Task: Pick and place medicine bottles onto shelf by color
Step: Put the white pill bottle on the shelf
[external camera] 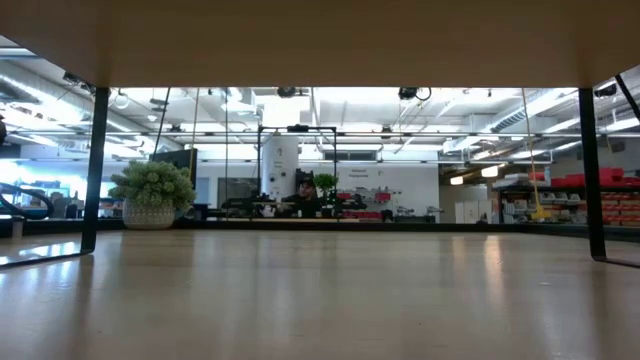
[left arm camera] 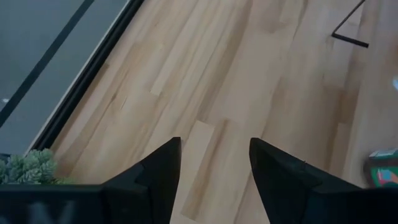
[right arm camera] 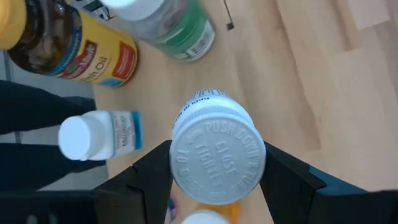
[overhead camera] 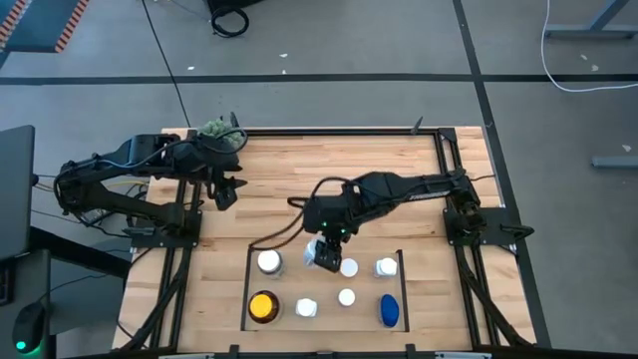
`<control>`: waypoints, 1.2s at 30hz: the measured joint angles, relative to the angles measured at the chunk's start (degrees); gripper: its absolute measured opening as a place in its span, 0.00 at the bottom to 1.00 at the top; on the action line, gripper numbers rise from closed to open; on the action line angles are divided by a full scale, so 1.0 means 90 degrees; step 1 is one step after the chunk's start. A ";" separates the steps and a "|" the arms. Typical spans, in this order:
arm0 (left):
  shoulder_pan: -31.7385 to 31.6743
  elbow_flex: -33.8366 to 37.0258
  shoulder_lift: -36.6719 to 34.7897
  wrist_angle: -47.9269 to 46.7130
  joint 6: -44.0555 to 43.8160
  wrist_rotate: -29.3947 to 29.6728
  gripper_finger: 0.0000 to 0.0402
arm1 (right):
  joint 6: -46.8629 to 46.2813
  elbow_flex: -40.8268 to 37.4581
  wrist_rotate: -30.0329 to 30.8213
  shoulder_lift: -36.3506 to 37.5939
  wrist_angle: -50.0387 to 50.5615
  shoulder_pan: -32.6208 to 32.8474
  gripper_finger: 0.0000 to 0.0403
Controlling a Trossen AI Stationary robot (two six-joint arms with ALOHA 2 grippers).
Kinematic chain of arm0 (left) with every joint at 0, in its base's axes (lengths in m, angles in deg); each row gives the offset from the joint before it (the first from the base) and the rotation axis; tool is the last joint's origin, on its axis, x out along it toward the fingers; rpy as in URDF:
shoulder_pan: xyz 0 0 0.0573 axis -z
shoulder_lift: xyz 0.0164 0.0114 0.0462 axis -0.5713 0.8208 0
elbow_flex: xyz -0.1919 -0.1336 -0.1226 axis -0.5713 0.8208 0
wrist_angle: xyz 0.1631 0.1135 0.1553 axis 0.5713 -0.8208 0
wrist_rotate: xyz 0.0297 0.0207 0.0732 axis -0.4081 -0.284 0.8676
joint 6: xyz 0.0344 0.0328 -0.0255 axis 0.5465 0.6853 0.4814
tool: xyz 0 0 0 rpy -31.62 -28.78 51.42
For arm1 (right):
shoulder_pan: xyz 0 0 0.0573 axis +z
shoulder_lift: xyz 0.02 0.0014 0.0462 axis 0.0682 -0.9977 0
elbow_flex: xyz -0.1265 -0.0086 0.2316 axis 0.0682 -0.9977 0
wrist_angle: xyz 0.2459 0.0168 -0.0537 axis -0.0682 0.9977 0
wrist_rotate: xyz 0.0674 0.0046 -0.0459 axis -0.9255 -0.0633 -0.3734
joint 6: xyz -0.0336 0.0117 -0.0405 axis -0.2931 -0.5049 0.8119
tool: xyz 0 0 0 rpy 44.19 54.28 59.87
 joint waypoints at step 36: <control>-0.0002 0.0000 0.0000 0.0444 -0.0154 -0.0243 0.49 | 0.0971 -0.0017 0.0865 -0.0010 -0.0440 0.0450 0.53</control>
